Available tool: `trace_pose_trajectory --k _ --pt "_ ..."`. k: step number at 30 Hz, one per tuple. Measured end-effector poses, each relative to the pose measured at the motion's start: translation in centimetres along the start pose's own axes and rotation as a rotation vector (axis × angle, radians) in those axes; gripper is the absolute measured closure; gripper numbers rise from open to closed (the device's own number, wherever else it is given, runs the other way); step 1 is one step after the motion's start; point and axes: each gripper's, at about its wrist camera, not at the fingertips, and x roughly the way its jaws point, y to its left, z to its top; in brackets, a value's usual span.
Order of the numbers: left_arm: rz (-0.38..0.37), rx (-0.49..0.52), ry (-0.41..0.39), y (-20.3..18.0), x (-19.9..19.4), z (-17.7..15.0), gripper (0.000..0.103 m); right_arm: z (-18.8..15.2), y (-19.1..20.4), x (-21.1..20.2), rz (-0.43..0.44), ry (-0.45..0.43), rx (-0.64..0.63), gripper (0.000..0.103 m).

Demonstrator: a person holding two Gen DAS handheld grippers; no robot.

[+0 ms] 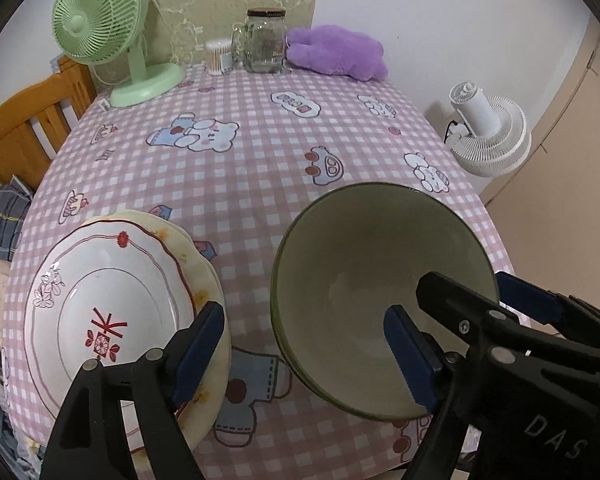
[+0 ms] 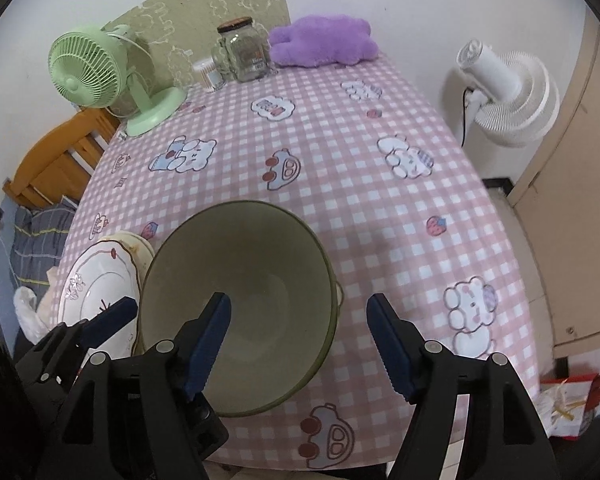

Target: Organize plates and bowls

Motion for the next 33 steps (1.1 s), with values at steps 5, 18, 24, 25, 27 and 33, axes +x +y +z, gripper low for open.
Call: trace_pose_trajectory --k 5,18,24,25,27,33 --pt "-0.031 -0.021 0.03 0.2 1.5 0.3 0.02 0.4 -0.5 1.2 -0.014 0.016 0.013 0.03" --pt "-0.056 -0.081 0.087 -0.1 5.2 1.1 0.029 2.2 -1.5 5.7 -0.002 0.13 0.02 0.03" --pt "-0.097 -0.118 0.098 0.2 5.5 1.0 0.03 2.7 -2.2 6.4 0.037 0.148 0.029 0.03" --pt "-0.102 -0.122 0.106 0.1 5.6 1.1 0.03 2.7 -2.3 6.5 0.038 0.149 0.027 0.03" --pt "-0.109 -0.116 0.11 -0.1 5.5 1.1 0.035 2.9 -2.5 6.8 0.044 0.158 0.024 0.03" --pt "-0.086 -0.106 0.118 -0.5 5.4 1.2 0.037 2.6 -3.7 8.0 0.16 0.202 0.084 0.035"
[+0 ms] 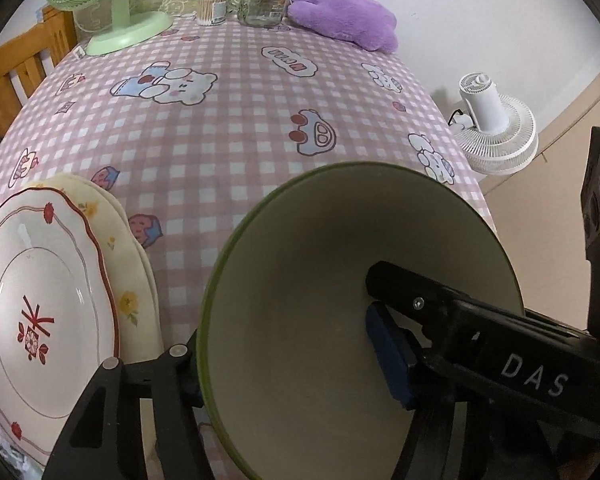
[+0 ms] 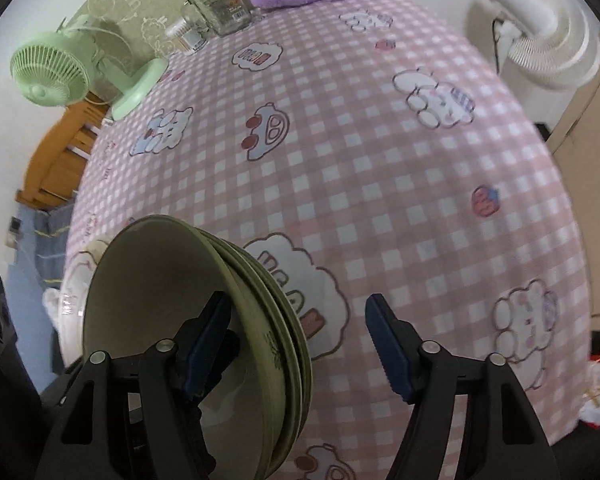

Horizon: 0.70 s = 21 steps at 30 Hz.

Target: Organize plates and bowls

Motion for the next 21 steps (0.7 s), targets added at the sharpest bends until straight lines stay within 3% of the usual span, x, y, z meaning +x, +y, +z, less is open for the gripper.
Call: trace_pose_trajectory --k 5,8,12,21 --pt "0.012 -0.002 -0.003 -0.1 -0.1 -0.2 0.038 0.2 1.1 0.2 0.078 0.015 -0.081 0.06" --pt "0.06 -0.031 -0.002 -0.5 -0.3 -0.3 0.036 0.2 2.3 0.0 0.034 0.01 -0.154 0.059" --pt "0.112 -0.065 -0.003 -1.1 -0.4 -0.3 0.036 0.7 2.0 0.3 0.068 0.041 -0.173 0.059" --pt "0.144 -0.143 0.012 -1.9 -1.3 -0.6 0.037 1.1 1.2 -0.6 0.097 0.112 -0.194 0.058"
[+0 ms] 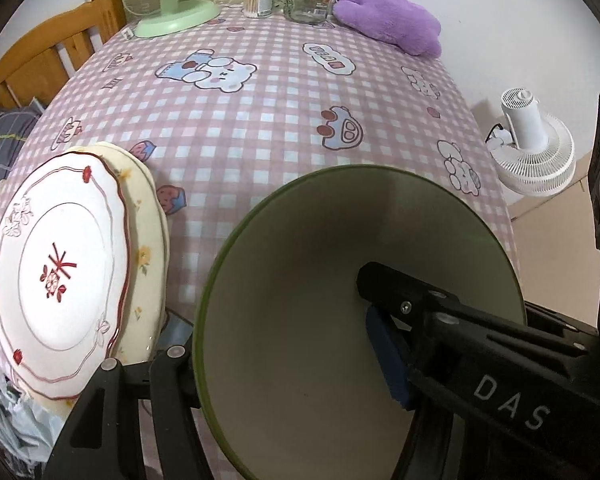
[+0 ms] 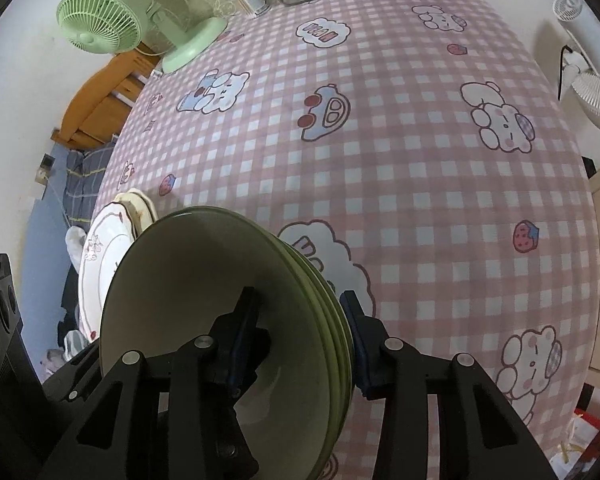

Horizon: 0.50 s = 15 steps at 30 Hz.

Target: Organize plates and bowls

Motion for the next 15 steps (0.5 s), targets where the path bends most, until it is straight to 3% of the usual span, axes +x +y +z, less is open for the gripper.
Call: trace_pose_trajectory --k 15 --pt "-0.006 -0.001 -0.083 2.1 -4.8 0.1 0.037 0.1 4.2 -3.4 -0.003 -0.057 -0.015 0.058"
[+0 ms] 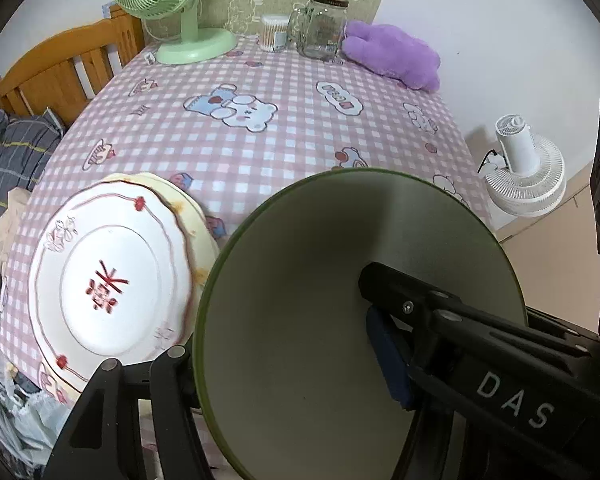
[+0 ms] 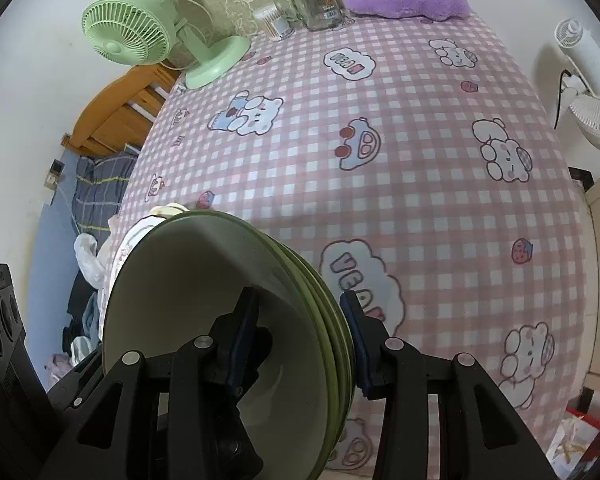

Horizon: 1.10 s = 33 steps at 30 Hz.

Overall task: Organize plates and bowls
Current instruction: 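Carry the nested bowls with both grippers over the plate stack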

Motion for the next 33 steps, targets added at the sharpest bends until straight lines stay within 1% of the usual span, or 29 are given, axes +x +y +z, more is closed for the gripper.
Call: trace_pose_trajectory --k 10,17,20,27,33 --pt "-0.043 0.08 -0.034 5.5 -3.1 0.8 0.037 -0.7 6.2 -0.1 -0.034 -0.075 0.045 0.058" --pt "-0.057 0.11 -0.044 10.5 -4.1 1.2 0.037 -1.0 11.0 1.3 -0.043 -0.104 0.068 0.058" --pt "-0.06 0.117 -0.041 12.6 -4.3 1.2 0.036 -1.3 12.6 2.1 -0.044 -0.107 0.076 0.058" --pt "-0.065 0.13 -0.024 16.2 -4.2 1.2 0.037 -1.8 16.2 4.6 -0.05 -0.101 0.1 0.058" --pt "-0.076 0.128 0.005 18.4 -3.1 1.6 0.036 -1.6 17.7 6.5 -0.061 -0.082 0.115 0.058"
